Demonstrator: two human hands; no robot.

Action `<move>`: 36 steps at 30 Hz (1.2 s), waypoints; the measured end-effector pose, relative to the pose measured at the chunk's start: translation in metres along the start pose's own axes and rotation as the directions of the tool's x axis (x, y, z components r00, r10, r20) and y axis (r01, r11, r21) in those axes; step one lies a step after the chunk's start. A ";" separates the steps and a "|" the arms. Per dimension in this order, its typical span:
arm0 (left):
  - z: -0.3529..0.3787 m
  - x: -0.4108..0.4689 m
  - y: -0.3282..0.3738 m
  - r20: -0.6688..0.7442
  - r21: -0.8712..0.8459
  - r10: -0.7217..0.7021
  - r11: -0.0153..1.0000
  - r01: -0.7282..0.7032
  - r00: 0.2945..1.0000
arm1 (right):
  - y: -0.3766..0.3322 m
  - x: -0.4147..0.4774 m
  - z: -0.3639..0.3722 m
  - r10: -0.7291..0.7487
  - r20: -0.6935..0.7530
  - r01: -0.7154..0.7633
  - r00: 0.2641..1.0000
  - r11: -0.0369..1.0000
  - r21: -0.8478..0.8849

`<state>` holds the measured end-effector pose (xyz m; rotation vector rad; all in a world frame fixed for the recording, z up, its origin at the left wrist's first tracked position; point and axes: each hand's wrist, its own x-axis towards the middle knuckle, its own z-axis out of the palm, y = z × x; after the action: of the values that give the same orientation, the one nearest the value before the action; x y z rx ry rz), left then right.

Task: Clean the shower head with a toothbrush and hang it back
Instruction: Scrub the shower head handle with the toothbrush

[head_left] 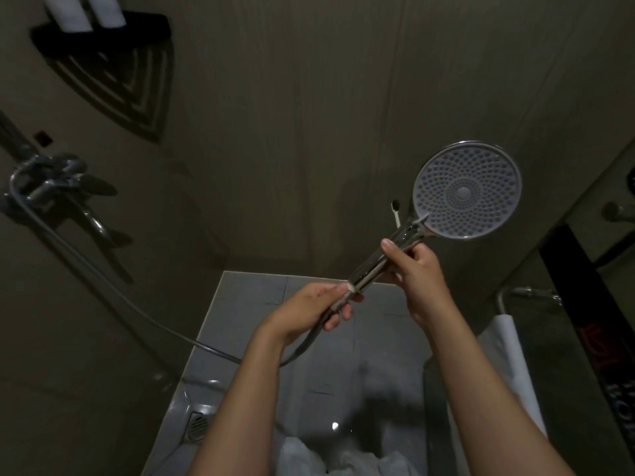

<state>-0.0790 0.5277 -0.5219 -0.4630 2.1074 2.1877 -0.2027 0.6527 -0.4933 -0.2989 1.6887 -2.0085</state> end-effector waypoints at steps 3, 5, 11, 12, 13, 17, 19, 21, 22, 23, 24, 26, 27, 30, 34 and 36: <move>0.000 0.001 0.000 0.006 -0.038 -0.009 0.999 0.010 1.000 | 0.001 0.002 0.001 -0.010 0.020 0.009 1.000 1.000 0.014; -0.002 0.003 -0.001 0.005 -0.070 -0.017 0.997 0.017 1.000 | 0.002 0.003 0.002 -0.009 0.022 0.009 1.000 1.000 0.018; -0.010 0.001 -0.010 -0.072 -0.137 -0.018 0.990 0.008 0.997 | -0.009 0.009 -0.002 -0.047 -0.022 0.048 0.999 0.997 0.066; -0.009 0.001 -0.009 -0.092 -0.132 -0.003 0.991 -0.009 0.996 | -0.009 0.010 -0.002 -0.048 -0.018 0.049 0.999 0.997 0.060; -0.008 0.001 -0.007 -0.112 -0.121 0.010 0.992 -0.023 0.994 | -0.008 0.009 -0.001 -0.045 -0.013 0.045 0.999 0.998 0.050; -0.005 0.004 -0.004 -0.173 -0.109 0.057 0.991 -0.077 0.983 | -0.001 0.005 0.007 -0.043 0.004 0.042 0.999 0.999 0.030; -0.004 0.004 -0.004 -0.202 -0.110 0.074 0.989 -0.098 0.977 | 0.000 0.003 0.009 -0.046 0.002 0.046 0.999 0.998 0.031; -0.002 0.003 -0.002 -0.214 -0.109 0.081 0.988 -0.106 0.973 | -0.001 0.003 0.009 -0.047 -0.006 0.048 0.999 0.998 0.031; -0.001 0.003 -0.001 -0.217 -0.102 0.083 0.989 -0.107 0.973 | -0.001 0.003 0.009 -0.051 -0.011 0.051 0.999 0.998 0.027; 0.000 0.003 -0.001 -0.223 -0.088 0.087 0.990 -0.109 0.971 | 0.000 0.003 0.009 -0.054 -0.018 0.055 0.998 0.998 0.022; 0.001 0.002 0.001 -0.236 -0.072 0.096 0.991 -0.115 0.967 | 0.000 0.003 0.008 -0.056 -0.024 0.057 0.998 0.998 0.021; 0.003 0.003 0.002 -0.277 -0.024 0.126 0.990 -0.138 0.953 | 0.000 0.003 0.009 -0.055 -0.038 0.055 0.998 0.998 0.017; 0.004 0.004 0.002 -0.301 0.000 0.142 0.989 -0.149 0.943 | 0.000 0.003 0.009 -0.057 -0.046 0.057 0.997 0.998 0.008; 0.007 0.006 -0.001 -0.379 0.038 0.186 0.982 -0.186 0.906 | 0.002 0.002 0.009 -0.075 -0.085 0.073 0.994 0.997 -0.024; 0.013 0.007 -0.002 -0.453 0.094 0.227 0.974 -0.207 0.862 | 0.004 0.001 0.010 -0.099 -0.112 0.097 0.989 0.995 -0.023; 0.015 0.007 -0.002 -0.458 0.143 0.258 0.966 -0.216 0.851 | 0.005 0.001 0.010 -0.091 -0.127 0.091 0.988 0.996 -0.004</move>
<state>-0.0879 0.5417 -0.5259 -0.8499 2.6223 2.2766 -0.1976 0.6437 -0.4962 -0.2564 1.7797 -2.1354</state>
